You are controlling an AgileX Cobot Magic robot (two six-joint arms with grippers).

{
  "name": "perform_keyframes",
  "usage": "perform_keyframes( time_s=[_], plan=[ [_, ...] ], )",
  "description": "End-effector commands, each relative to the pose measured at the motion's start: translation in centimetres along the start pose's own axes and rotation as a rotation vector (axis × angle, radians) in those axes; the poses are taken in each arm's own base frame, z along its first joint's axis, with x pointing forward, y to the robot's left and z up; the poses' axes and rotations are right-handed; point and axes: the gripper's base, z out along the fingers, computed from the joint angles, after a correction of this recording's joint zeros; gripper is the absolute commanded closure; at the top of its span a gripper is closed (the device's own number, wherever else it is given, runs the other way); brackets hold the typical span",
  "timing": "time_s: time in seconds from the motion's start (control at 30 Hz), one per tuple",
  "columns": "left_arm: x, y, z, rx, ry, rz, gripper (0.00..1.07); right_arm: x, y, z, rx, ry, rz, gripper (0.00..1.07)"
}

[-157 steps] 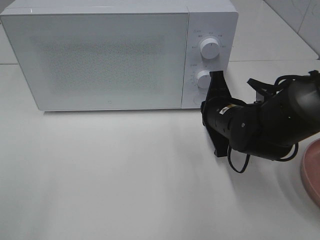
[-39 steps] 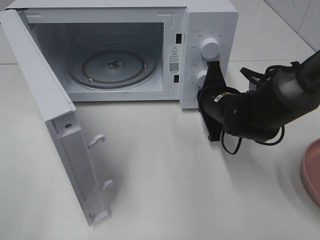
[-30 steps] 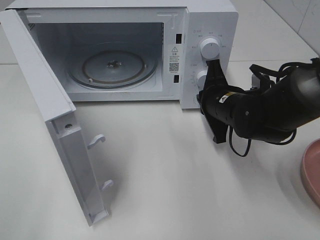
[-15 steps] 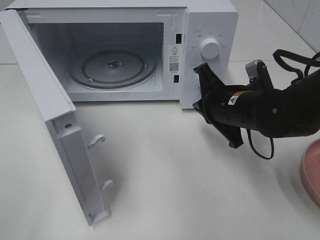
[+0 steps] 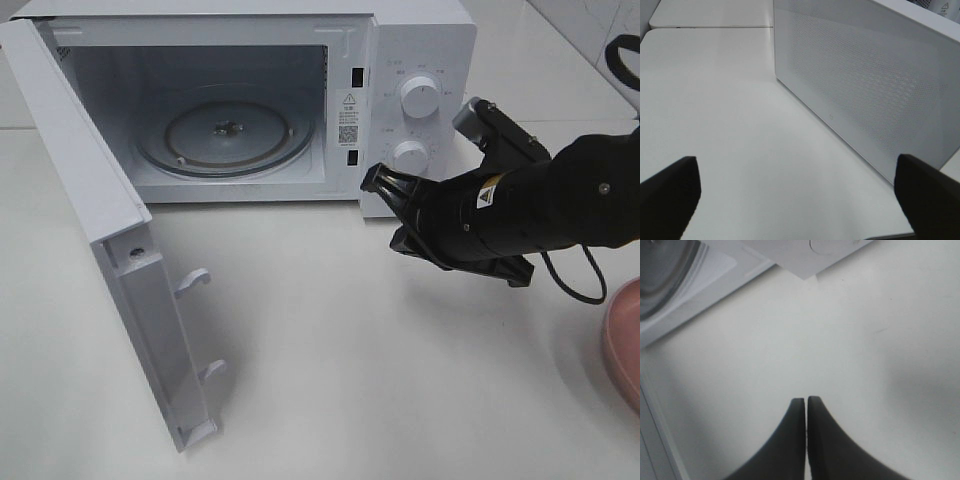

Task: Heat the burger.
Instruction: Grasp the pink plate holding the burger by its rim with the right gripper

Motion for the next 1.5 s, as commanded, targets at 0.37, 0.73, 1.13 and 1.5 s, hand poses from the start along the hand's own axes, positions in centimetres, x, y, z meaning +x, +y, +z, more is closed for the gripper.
perform_keyframes(
  time_s=[0.37, 0.73, 1.13, 1.5],
  plan=[
    [0.1, -0.1, -0.2, 0.010, -0.020, -0.001, 0.09, 1.0, -0.5, -4.1, 0.092, 0.220, -0.444, 1.04],
    [0.1, -0.1, -0.2, 0.010, -0.020, -0.001, 0.09, 0.8, 0.3, -5.6, 0.131, 0.428, -0.656, 1.02],
    [0.1, -0.1, -0.2, 0.010, -0.020, -0.001, 0.09, 0.0, 0.6, -6.7, 0.156, 0.556, -0.949, 1.00],
    [0.1, -0.1, -0.2, 0.010, -0.020, -0.001, 0.09, -0.1, 0.1, -7.2, 0.245, 0.593, -0.891, 0.93]
  ],
)
